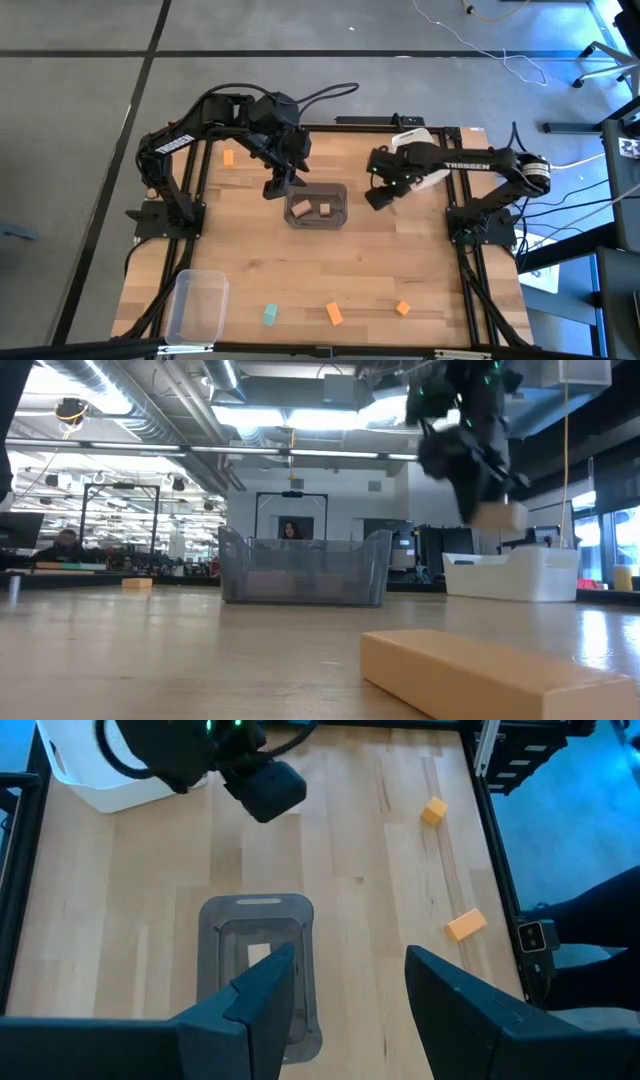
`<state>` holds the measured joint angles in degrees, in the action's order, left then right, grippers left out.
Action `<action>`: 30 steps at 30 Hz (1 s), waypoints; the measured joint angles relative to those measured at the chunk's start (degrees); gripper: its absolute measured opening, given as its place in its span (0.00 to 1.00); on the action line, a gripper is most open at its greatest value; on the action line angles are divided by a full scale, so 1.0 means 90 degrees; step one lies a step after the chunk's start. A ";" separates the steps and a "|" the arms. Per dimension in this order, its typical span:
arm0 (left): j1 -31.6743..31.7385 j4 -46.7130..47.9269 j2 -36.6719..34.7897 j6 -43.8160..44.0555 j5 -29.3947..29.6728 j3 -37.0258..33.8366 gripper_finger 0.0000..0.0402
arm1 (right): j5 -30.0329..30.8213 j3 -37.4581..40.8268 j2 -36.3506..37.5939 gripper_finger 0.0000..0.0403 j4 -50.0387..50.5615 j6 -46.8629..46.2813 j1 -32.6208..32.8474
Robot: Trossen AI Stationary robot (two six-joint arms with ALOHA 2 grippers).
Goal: Sort & place blocks by color
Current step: Put the brown block into the black bin
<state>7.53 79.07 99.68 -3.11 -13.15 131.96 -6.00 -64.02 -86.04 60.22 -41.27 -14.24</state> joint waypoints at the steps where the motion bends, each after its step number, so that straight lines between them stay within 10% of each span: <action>1: 0.0000 0.0000 0.0000 0.0000 0.0000 0.0000 0.44 | 0.0032 -0.0202 -0.0007 0.34 0.0004 0.0043 0.0065; 17: 0.0000 0.0446 0.0000 0.0521 0.0047 0.0000 0.44 | 0.0505 -0.3353 -0.2070 0.34 -0.0147 0.1985 0.0534; 30: -0.0083 0.1219 -0.0036 0.1003 0.0335 0.0010 0.44 | 0.0493 -0.3756 -0.3300 0.34 -0.0155 0.2933 0.0531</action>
<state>6.79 90.04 99.35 5.91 -10.13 132.05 -1.56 -97.82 -115.74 58.82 -14.88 -9.45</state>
